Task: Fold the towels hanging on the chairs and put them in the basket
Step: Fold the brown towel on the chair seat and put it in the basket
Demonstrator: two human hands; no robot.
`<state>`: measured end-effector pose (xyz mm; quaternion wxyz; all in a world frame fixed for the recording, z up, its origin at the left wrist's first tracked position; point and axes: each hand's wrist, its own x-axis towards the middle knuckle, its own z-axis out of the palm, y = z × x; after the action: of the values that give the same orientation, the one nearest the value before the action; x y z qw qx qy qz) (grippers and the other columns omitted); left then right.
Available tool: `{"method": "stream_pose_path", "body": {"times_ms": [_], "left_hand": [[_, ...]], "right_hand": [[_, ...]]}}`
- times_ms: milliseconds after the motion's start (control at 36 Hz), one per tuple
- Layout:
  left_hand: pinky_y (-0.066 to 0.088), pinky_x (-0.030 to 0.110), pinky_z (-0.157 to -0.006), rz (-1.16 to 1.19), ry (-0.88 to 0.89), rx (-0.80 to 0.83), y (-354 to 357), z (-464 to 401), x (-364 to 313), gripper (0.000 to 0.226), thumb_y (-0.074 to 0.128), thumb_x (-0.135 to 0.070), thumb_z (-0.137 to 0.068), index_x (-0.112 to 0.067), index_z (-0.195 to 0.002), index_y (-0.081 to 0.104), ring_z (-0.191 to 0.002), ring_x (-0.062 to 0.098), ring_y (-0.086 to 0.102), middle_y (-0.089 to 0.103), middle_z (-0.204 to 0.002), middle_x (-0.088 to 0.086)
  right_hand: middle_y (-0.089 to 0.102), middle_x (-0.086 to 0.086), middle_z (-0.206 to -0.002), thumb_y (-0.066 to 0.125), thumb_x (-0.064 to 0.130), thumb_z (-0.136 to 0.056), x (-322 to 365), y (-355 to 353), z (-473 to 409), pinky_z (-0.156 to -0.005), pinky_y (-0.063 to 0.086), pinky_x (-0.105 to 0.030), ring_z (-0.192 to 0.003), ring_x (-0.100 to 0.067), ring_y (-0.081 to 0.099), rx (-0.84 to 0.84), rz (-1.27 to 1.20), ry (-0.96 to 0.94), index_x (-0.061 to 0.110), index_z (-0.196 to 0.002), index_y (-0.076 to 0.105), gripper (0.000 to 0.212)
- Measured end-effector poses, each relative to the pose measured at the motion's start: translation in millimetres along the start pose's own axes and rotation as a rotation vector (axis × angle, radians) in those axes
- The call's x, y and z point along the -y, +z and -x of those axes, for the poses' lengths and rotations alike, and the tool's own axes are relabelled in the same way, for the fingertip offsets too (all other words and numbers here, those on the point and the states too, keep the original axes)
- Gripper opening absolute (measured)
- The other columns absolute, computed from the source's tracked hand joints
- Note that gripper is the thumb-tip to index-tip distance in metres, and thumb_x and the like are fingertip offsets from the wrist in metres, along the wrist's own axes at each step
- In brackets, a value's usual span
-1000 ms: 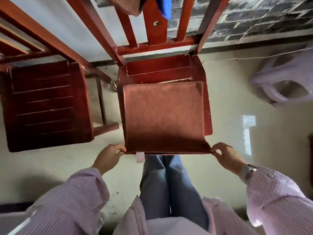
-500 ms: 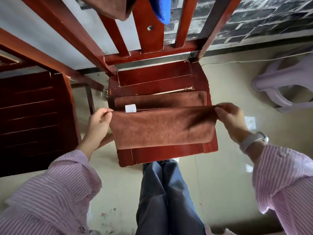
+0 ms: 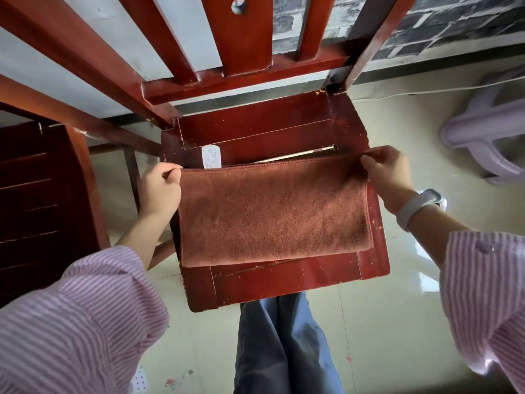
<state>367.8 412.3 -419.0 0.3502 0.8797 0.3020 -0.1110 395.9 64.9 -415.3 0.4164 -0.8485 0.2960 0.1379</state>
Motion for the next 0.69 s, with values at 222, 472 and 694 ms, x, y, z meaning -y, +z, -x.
{"method": "stream_pose_path", "body": {"times_ms": [222, 472, 694], "left_hand": [[0.037, 0.023, -0.083, -0.116, -0.008, -0.03, 7, -6, 2, 0.018, 0.052, -0.009, -0.089, -0.007, -0.099, 0.067, -0.102, 0.026, 0.057, 0.064, -0.107, 0.013], [0.039, 0.028, -0.087, -0.115, -0.076, -0.015, -4, -7, -9, 0.026, 0.053, -0.018, -0.09, -0.01, -0.113, 0.06, -0.104, 0.024, 0.055, 0.061, -0.115, 0.012], [0.033, 0.047, -0.102, -0.469, 0.483, -0.014, 9, 64, 1, 0.042, 0.041, -0.024, -0.089, -0.013, -0.129, 0.047, -0.126, 0.031, 0.038, 0.044, -0.136, 0.013]], "right_hand": [[0.062, -0.009, -0.097, 0.052, 0.008, -0.084, 8, 7, -7, -0.074, 0.037, -0.022, -0.09, -0.022, 0.055, -0.032, 0.187, -0.035, 0.008, -0.101, 0.064, 0.021], [0.061, -0.009, -0.102, 0.057, 0.011, -0.08, 12, 5, -6, -0.07, 0.043, -0.026, -0.085, -0.02, 0.056, -0.023, 0.081, 0.083, 0.008, -0.114, 0.052, 0.035], [0.055, -0.018, -0.112, 0.036, 0.026, -0.079, 8, 11, 61, -0.094, 0.037, -0.049, -0.106, -0.035, 0.05, -0.099, 0.427, -0.482, 0.008, -0.105, 0.057, 0.038]]}}
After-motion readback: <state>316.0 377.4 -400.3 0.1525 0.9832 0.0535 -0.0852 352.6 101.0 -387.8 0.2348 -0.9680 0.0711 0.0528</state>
